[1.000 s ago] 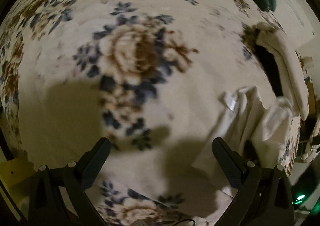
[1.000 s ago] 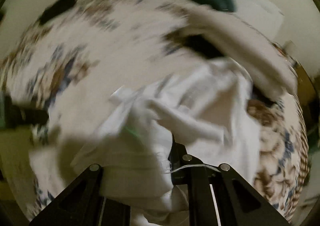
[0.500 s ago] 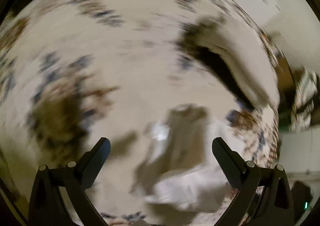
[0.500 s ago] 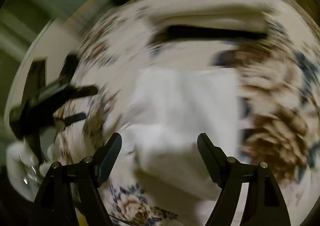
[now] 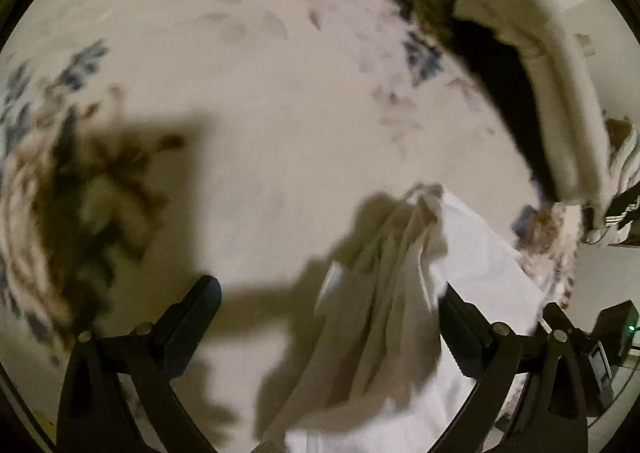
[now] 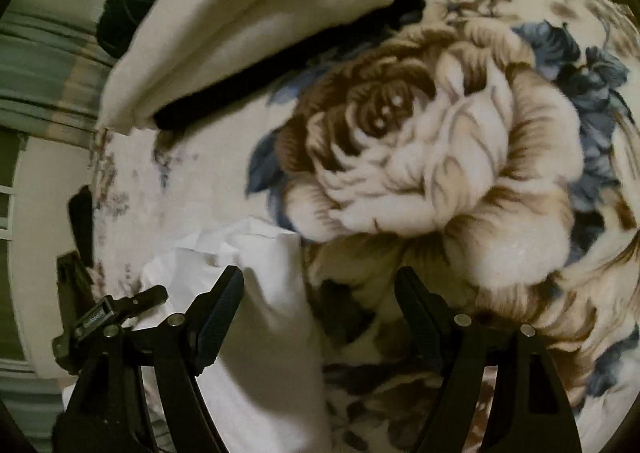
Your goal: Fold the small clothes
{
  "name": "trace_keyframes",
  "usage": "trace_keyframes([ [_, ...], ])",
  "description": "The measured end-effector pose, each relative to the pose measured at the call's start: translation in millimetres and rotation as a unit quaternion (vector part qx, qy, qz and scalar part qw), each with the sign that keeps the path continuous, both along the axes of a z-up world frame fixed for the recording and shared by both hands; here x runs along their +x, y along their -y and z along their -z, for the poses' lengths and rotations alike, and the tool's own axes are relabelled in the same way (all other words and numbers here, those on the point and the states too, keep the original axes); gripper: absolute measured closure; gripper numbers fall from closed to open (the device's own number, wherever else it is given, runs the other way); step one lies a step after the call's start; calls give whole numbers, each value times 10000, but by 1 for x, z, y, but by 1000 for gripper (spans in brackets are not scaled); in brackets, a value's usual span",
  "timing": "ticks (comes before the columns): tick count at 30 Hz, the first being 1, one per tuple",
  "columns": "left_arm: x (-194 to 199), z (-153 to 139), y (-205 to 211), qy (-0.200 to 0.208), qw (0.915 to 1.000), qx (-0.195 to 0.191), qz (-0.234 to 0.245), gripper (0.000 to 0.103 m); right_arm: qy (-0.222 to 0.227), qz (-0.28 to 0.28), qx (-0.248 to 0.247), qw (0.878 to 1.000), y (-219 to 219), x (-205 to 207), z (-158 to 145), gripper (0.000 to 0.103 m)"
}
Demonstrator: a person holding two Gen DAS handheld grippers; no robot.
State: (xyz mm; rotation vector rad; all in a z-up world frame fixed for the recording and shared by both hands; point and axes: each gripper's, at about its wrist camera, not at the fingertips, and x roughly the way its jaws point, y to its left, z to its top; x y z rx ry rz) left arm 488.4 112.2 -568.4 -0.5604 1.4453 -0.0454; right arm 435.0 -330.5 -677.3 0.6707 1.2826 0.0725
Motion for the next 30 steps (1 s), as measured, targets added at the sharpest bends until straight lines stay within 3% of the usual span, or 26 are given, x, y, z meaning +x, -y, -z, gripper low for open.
trace_keyframes([
  [4, -40, -14, 7, 138, 9996, 160, 168, 0, -183, -357, 531, 9978, -16, -41, -11, 23],
  [6, -65, -1, 13, -61, 9970, 624, 458, 0, -592, -826, 618, 9929, -36, -66, 7, 23],
  [8, -85, 23, 11, -443, 9939, 830, 572, 0, -1016, -1082, 187, 9887, -46, -85, 30, 23],
  [10, -104, 40, 0, -769, 9929, 781, 472, 0, -1351, -1108, -168, 9845, -42, -102, 50, 23],
  [13, -112, 36, -14, -819, 9936, 689, 364, 0, -1285, -1121, -82, 9853, -34, -106, 44, 23],
  [16, -100, 9, -18, -513, 9956, 702, 337, 0, -784, -895, 217, 9927, -17, -93, 12, 23],
  [19, -69, -25, -14, 85, 9971, 690, 324, 0, -263, -466, 519, 9972, 0, -69, -12, 23],
  [21, -41, -38, -5, 465, 9957, 713, 367, 0, 22, -374, 364, 9986, 5, -45, -18, 23],
  [24, 6, -30, 15, 653, 9928, 640, 771, 0, 173, -624, 243, 9976, -6, -7, -14, 37],
  [26, 31, -12, 31, 583, 9906, 524, 1117, 4, 3, -1133, 161, 9934, -29, 17, -2, 39],
  [27, 34, -4, 40, 578, 9888, 435, 1309, 17, -89, -1300, 34, 9915, -35, 23, 4, 55],
  [28, 36, 4, 47, 558, 9875, 319, 1442, 54, -206, -1404, -69, 9898, -38, 30, 9, 79],
  [29, 38, 11, 49, 485, 9875, 46, 1497, 69, -377, -1318, -38, 9906, -39, 34, 18, 80],
  [30, 38, 15, 49, 439, 9878, -93, 1489, 73, -398, -1123, 93, 9928, -32, 34, 22, 84],
])
